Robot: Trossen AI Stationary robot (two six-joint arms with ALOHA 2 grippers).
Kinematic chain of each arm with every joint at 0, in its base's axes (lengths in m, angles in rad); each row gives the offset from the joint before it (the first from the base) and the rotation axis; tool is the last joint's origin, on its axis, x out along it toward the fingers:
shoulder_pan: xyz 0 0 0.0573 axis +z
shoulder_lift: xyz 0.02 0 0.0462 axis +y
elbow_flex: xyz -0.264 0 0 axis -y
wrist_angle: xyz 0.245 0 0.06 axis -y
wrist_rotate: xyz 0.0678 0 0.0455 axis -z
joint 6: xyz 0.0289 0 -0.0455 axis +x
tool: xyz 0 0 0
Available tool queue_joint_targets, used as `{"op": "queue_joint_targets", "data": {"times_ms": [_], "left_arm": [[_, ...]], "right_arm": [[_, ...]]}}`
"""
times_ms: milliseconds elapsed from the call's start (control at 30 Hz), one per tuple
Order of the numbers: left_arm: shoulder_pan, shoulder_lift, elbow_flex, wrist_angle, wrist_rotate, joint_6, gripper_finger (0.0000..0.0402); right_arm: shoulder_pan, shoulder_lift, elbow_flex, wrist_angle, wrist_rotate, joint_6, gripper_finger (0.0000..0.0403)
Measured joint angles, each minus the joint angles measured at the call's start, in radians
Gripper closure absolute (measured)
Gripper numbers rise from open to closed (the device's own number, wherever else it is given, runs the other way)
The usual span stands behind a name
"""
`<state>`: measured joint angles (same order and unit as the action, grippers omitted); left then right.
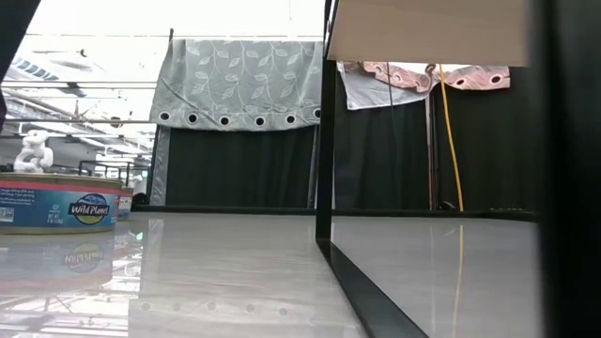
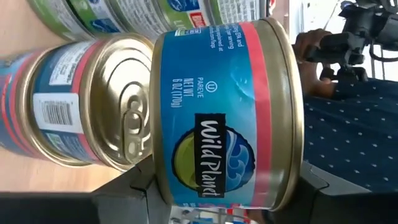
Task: Stack canned seafood by type on shelf
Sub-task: Stack the blue and pink tuna can on top of the other blue and pink tuna can on the shelf
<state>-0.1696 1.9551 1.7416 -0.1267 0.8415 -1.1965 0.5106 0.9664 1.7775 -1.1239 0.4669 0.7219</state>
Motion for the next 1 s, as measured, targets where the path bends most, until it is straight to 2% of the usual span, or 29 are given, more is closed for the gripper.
{"op": "queue_joint_targets", "data": {"times_ms": [267, 467, 767, 867, 1000], "left_arm": [[0.000, 0.000, 0.000, -0.045, -0.068, 0.008, 0.0193], [-0.005, 0.000, 0.000, -0.089, -0.076, 0.052, 0.0191], [-0.008, 0.000, 0.000, -0.071, -0.088, 0.050, 0.0187], [-0.012, 0.000, 0.000, -0.003, -0.091, 0.023, 0.0166], [-0.021, 0.000, 0.000, -0.016, -0.090, 0.008, 0.0117]], "right_arm": [[0.000, 0.000, 0.000, 0.032, 0.060, -0.037, 0.0063], [0.000, 0.000, 0.000, 0.067, 0.076, -0.086, 0.0063], [0.000, 0.000, 0.000, 0.065, 0.084, -0.118, 0.0063], [0.000, -0.001, 0.000, 0.065, 0.084, -0.124, 0.0063], [0.000, -0.003, 0.000, 0.065, 0.083, -0.124, 0.0063]]}}
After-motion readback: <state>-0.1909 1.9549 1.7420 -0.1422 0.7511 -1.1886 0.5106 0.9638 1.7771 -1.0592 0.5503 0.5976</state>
